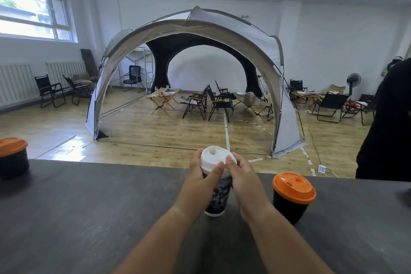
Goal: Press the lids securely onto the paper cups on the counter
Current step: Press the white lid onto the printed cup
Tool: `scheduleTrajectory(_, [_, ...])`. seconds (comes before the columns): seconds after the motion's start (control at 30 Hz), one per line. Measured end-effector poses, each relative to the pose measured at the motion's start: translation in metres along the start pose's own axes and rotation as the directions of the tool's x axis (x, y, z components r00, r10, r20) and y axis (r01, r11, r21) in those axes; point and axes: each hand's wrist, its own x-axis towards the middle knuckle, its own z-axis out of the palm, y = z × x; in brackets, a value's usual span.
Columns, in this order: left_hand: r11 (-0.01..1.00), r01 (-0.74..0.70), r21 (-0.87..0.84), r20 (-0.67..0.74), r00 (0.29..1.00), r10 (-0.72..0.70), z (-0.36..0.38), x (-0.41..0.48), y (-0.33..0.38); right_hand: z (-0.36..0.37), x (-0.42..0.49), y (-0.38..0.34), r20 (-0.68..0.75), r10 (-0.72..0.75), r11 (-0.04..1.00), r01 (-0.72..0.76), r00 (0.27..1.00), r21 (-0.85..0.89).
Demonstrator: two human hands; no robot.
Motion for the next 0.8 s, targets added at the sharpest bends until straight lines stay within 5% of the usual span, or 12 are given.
scheduleTrajectory(0.37, [0.993, -0.057, -0.101, -0.225, 0.974, 0.033, -0.003, 0.001, -0.001, -0.003, 0.01, 0.0, 0.01, 0.012, 0.99, -0.011, 1.0, -0.138])
scheduleTrajectory(0.7, [0.997, 0.075, 0.019, -0.228, 0.971, -0.069, -0.026, 0.032, -0.004, -0.008, 0.018, -0.005, 0.054, 0.081, 0.969, -0.066, 0.995, -0.239])
scheduleTrajectory(0.8, [0.991, 0.13, -0.025, -0.135, 0.982, -0.132, -0.031, 0.042, 0.002, -0.011, 0.02, -0.005, 0.091, 0.105, 0.966, -0.08, 0.99, -0.247])
